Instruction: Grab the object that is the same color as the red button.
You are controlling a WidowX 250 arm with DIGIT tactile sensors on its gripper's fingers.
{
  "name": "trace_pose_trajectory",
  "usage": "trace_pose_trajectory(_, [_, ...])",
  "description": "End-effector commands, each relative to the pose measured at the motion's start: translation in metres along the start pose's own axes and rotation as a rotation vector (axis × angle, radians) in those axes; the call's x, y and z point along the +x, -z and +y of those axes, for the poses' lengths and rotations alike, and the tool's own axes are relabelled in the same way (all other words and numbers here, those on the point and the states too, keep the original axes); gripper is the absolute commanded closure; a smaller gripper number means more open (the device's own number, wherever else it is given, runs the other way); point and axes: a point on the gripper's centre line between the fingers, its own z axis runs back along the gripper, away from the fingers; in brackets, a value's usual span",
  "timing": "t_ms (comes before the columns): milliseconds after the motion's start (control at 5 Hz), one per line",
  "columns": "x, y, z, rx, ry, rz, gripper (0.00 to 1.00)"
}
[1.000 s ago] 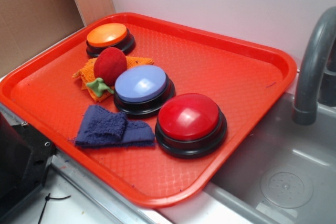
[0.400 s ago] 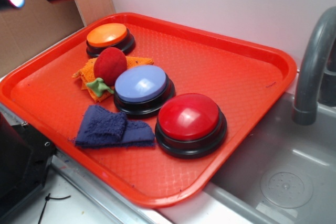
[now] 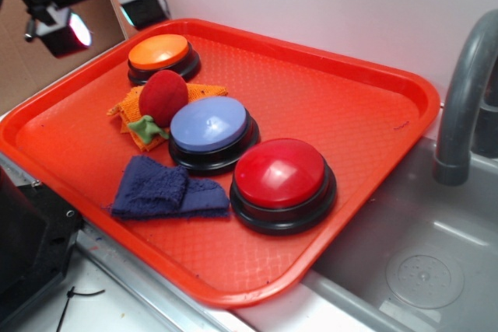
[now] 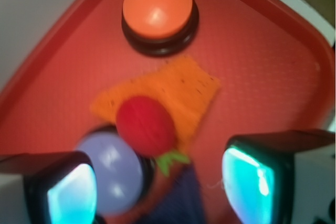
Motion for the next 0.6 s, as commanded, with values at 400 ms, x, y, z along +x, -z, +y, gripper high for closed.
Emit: trace_pose_trajectory(400, [0.004,0.074,-0.019,0.081,-0.156,0.020,0.00])
